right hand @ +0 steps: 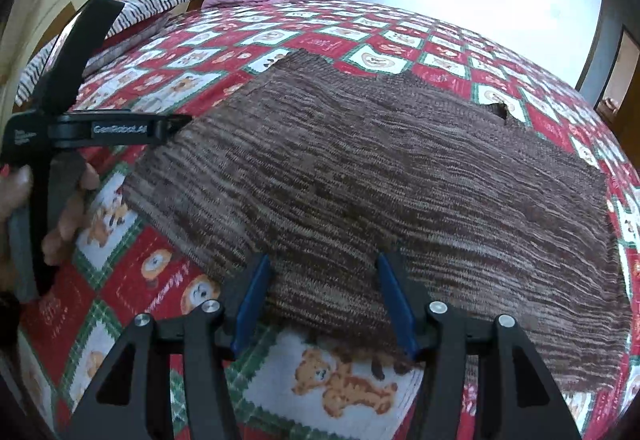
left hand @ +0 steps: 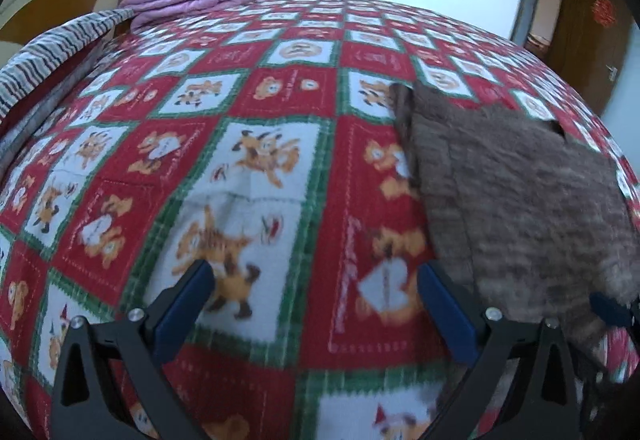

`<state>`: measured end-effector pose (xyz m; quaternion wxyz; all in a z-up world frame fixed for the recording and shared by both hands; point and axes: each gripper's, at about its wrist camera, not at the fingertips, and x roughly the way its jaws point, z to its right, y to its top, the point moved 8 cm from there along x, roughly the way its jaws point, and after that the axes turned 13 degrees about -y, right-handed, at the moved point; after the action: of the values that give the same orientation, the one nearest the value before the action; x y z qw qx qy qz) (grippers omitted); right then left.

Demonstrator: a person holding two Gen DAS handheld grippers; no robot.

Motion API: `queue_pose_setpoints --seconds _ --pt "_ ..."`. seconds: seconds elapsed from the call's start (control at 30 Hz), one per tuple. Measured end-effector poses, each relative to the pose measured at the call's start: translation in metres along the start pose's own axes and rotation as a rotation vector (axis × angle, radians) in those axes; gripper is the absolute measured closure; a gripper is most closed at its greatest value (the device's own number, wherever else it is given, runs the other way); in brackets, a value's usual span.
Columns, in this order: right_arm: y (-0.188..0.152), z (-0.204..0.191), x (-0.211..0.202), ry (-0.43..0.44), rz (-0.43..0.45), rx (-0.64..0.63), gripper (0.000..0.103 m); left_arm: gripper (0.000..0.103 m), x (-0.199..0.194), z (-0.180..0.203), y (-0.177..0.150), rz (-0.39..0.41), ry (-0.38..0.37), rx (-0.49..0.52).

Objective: Fold small clothes

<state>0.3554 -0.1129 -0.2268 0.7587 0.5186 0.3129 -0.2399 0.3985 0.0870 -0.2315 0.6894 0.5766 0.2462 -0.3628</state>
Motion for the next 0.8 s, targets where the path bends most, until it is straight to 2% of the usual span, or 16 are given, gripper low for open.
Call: queue_pose_setpoints --seconds 0.1,0.27,0.37,0.43,0.53,0.6,0.7,0.8 --pt "0.000 0.003 0.000 0.015 0.001 0.019 0.045 0.000 -0.004 0.003 -0.008 -0.015 0.004 0.017" --pt "-0.005 0.003 -0.004 -0.021 0.009 0.024 0.044 0.000 -0.016 0.004 -0.021 -0.028 -0.029 0.014" --pt "-0.011 0.004 -0.012 -0.032 0.020 0.044 0.043 0.000 -0.019 0.004 -0.013 -0.021 -0.091 -0.003" --pt "-0.015 0.001 -0.017 -0.041 0.022 0.034 0.042 0.000 -0.014 -0.002 -0.002 -0.034 -0.095 -0.027" --pt "-0.019 -0.010 -0.027 -0.086 0.058 -0.043 0.037 0.000 -0.005 -0.009 0.021 -0.012 -0.043 -0.018" --pt "-0.018 -0.018 -0.032 -0.103 0.078 -0.095 0.037 0.000 0.004 -0.011 0.032 -0.016 -0.036 -0.013" --pt "-0.014 -0.035 -0.037 -0.168 0.127 -0.203 0.037 0.000 0.016 -0.008 0.048 -0.009 -0.053 0.002" --pt "-0.008 -0.051 -0.038 -0.205 0.166 -0.277 0.037 0.000 0.028 0.005 0.059 -0.005 -0.110 0.022"
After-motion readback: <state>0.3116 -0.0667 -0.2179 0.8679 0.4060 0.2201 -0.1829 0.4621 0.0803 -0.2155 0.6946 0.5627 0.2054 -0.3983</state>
